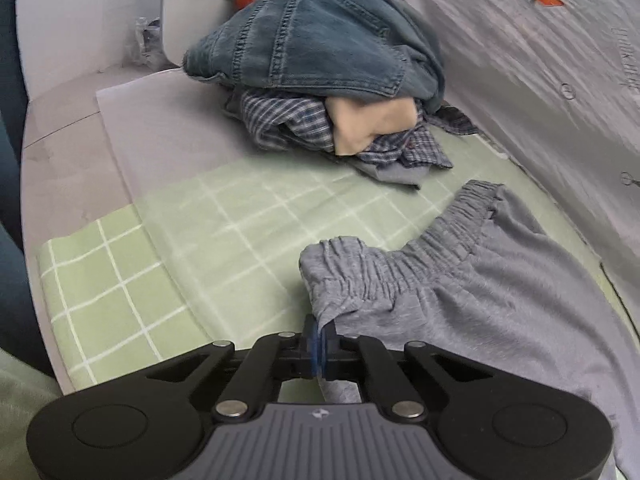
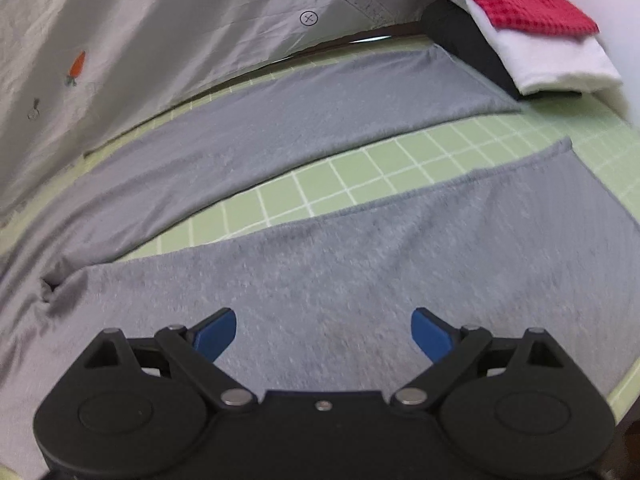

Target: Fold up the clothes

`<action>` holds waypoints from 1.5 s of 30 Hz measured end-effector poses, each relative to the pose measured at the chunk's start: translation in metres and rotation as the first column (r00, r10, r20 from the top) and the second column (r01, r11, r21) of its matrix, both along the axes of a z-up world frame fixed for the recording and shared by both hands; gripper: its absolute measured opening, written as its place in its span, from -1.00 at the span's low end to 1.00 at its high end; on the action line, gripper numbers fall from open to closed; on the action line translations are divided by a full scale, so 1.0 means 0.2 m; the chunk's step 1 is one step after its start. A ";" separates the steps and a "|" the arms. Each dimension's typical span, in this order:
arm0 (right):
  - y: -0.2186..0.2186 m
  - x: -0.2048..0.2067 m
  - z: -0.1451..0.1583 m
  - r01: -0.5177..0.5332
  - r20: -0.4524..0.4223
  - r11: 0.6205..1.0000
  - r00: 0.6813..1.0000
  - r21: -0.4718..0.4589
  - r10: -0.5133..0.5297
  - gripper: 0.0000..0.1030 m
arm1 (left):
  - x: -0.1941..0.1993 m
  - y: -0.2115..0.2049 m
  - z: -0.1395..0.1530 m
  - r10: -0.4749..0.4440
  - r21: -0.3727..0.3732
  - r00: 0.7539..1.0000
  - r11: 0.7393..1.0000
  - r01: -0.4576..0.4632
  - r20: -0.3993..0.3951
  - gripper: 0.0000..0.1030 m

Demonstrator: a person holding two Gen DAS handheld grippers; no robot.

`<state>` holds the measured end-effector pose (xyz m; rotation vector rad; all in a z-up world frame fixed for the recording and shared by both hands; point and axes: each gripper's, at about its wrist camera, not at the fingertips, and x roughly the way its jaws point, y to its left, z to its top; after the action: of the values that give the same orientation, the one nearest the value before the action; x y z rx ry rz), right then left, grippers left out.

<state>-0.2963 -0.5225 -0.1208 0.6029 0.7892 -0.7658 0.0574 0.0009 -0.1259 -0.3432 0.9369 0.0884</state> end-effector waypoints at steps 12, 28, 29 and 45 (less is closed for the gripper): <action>-0.19 -0.60 -0.04 0.359 0.282 0.897 0.860 0.257 -0.425 1.00 | -0.09 -0.12 0.10 -0.046 0.005 0.999 0.999 0.046 0.027 -0.86; -0.35 -1.15 -0.24 0.453 0.309 0.715 0.682 0.532 -0.662 0.99 | -0.35 -0.22 0.11 -0.051 0.004 0.998 0.999 0.051 -0.024 -0.45; -0.36 -1.14 -0.25 0.443 0.315 0.711 0.678 0.546 -0.664 0.99 | -0.36 -0.23 0.11 -0.059 0.004 0.998 0.998 0.060 -0.024 -0.39; -0.30 -1.07 -0.30 0.412 0.341 0.679 0.637 0.608 -0.692 1.00 | -0.36 -0.30 0.07 -0.128 -0.035 0.988 0.991 0.125 -0.081 0.02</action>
<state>-0.5110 -0.5834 -0.1817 1.5207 0.2047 -0.9117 -0.0140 -0.0582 -0.1123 -0.3082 1.0412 -0.0278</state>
